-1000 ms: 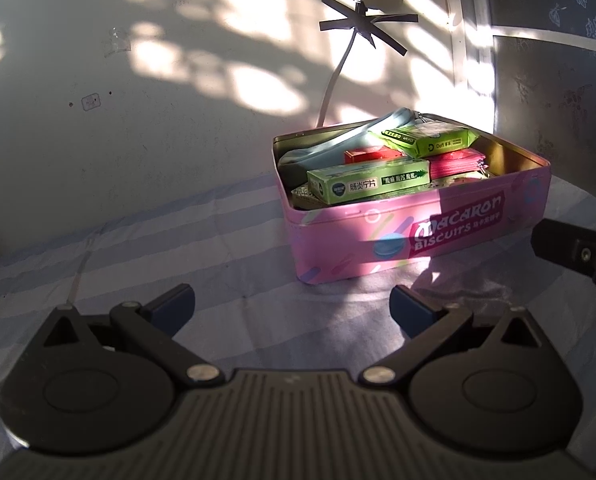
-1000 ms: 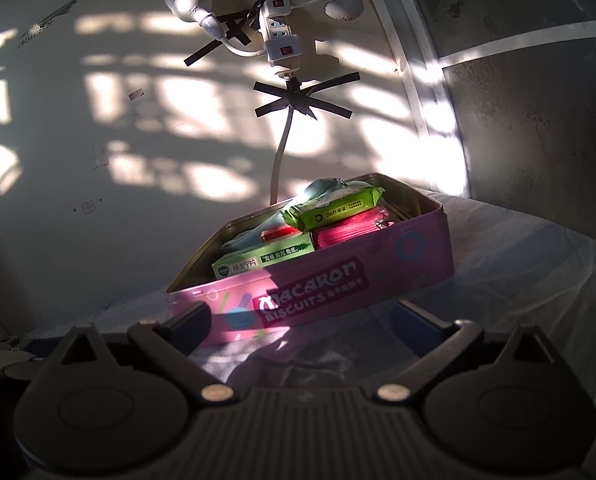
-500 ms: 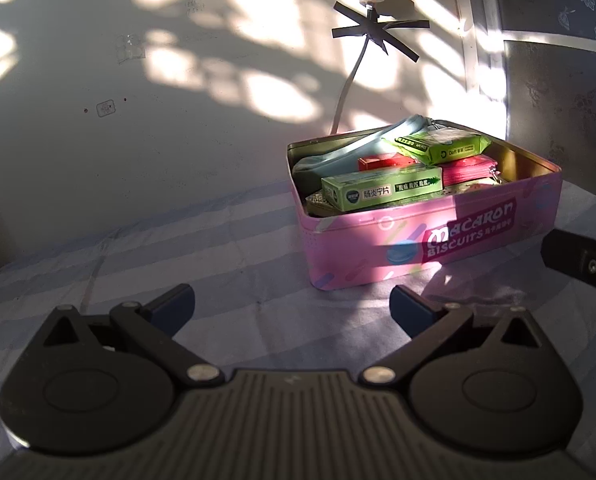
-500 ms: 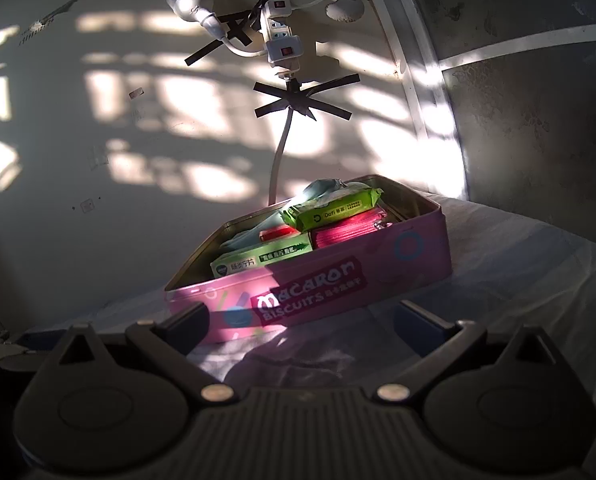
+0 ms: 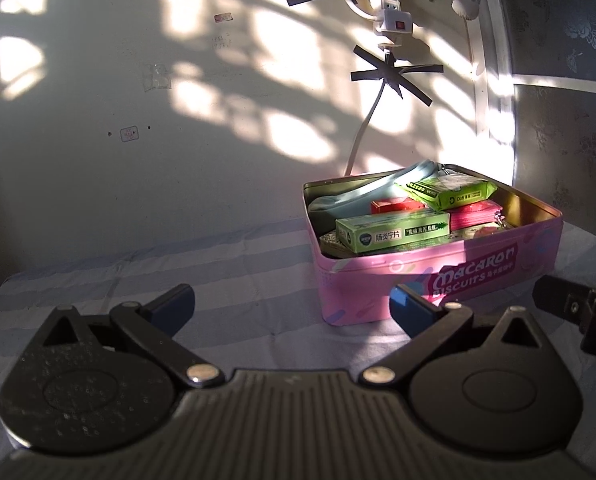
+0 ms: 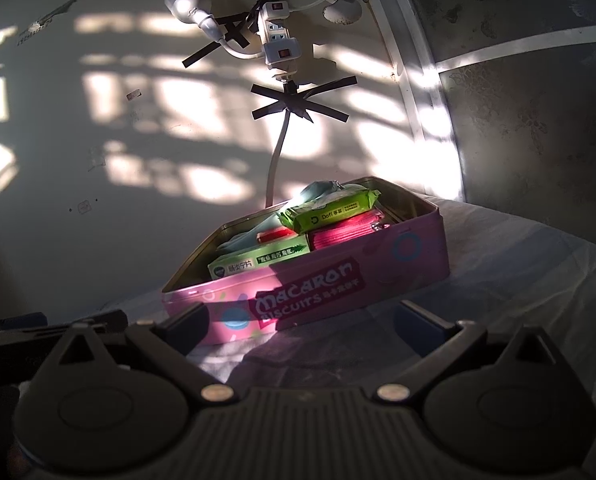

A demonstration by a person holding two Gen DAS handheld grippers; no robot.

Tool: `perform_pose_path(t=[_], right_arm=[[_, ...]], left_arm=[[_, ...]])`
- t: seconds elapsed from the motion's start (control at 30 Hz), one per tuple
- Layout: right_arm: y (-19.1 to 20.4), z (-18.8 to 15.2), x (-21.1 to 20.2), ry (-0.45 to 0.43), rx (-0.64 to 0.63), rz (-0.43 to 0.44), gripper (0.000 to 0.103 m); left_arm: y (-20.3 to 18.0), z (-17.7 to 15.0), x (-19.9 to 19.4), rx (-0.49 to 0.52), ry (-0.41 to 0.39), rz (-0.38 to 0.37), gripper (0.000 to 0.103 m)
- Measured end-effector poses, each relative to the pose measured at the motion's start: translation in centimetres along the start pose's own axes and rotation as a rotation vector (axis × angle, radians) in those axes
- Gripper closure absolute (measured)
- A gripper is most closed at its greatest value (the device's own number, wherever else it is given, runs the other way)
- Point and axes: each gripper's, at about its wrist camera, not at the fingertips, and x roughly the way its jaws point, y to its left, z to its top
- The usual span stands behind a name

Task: Organize objects

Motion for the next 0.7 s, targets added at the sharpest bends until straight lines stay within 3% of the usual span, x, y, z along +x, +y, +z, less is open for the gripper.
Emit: perform_pose_path(t=[0.7], right_arm=[[0.0,-0.2,0.8,0.026,0.005,-0.008,0.001]], left_arm=[[-0.3,-1.5,2.6,0.009,0.209,-0.041,0.0]])
